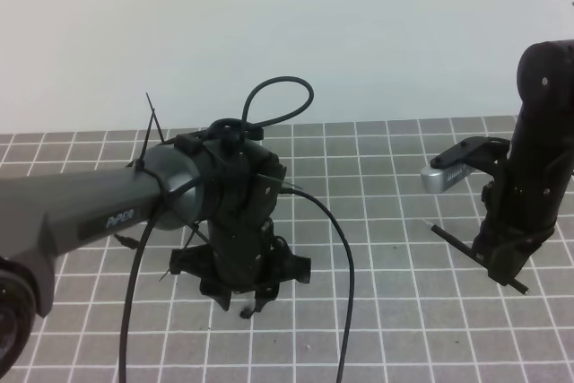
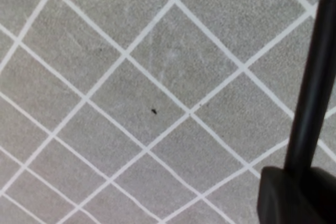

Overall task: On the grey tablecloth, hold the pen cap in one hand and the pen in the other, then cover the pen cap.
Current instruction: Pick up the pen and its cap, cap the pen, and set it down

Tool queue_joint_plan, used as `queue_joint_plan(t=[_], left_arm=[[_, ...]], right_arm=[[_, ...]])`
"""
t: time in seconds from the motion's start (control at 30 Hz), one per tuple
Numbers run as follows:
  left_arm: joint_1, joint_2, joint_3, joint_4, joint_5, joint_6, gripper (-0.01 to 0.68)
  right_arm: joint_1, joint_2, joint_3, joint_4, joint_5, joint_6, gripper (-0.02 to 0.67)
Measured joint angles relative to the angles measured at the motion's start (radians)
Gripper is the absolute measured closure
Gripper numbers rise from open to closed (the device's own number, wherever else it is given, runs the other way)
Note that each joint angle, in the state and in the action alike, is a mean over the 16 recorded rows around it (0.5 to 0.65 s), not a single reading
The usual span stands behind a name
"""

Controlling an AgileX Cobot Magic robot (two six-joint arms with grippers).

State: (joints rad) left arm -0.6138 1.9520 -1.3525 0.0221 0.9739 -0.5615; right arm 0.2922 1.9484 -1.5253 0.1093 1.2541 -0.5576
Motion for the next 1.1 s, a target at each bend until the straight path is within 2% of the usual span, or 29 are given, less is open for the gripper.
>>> queue_joint_plan(t=[0.33,0.7,1.1], left_arm=[[0.0,0.011,0.0,-0.018,-0.011,0.08,0.471],[-0.002,0.025,0.0,-0.021,-0.01,0.164,0.5],[-0.002,0.004,-0.007,-0.003,0.025,0.176,0.636]], right_arm=[[0.0,0.0,0.0,0.01,-0.001,-0.01,0.652],[0.0,0.0,0.0,0.017,-0.005,-0.016,0.652],[0.0,0.0,0.0,0.018,-0.001,-0.016,0.652]])
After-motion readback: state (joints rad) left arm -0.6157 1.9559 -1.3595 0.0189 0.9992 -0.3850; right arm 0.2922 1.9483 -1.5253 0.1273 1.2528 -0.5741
